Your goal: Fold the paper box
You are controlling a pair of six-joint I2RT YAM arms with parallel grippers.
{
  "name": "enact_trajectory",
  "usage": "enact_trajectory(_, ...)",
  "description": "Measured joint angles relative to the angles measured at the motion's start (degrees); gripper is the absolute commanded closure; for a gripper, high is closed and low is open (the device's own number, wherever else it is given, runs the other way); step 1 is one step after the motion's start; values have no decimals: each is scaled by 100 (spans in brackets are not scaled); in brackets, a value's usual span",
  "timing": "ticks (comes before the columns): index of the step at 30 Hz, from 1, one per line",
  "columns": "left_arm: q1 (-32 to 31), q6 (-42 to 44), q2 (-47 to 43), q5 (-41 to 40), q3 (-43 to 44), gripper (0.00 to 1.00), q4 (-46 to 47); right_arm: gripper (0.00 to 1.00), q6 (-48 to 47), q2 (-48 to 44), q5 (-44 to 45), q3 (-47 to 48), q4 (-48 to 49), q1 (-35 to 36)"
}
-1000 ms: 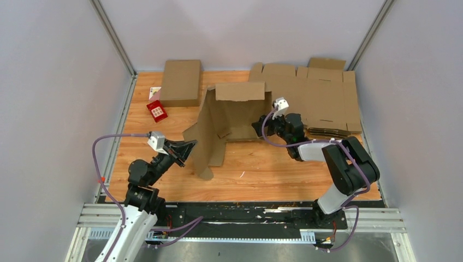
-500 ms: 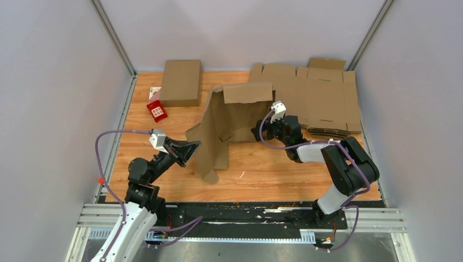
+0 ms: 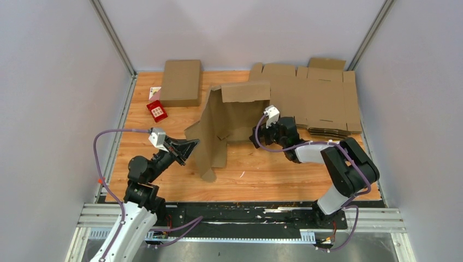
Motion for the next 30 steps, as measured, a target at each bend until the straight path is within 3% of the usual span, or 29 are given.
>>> enact_trajectory(17, 0, 63, 188, 254, 24, 100, 129, 0, -269, -85, 356, 7, -601, 343)
enact_trajectory(25, 0, 68, 243, 356, 24, 100, 195, 0, 192, -133, 203, -4, -605, 212)
enact_trajectory(30, 0, 190, 181, 278, 24, 100, 79, 0, 627, -647, 420, -118, -855, 116)
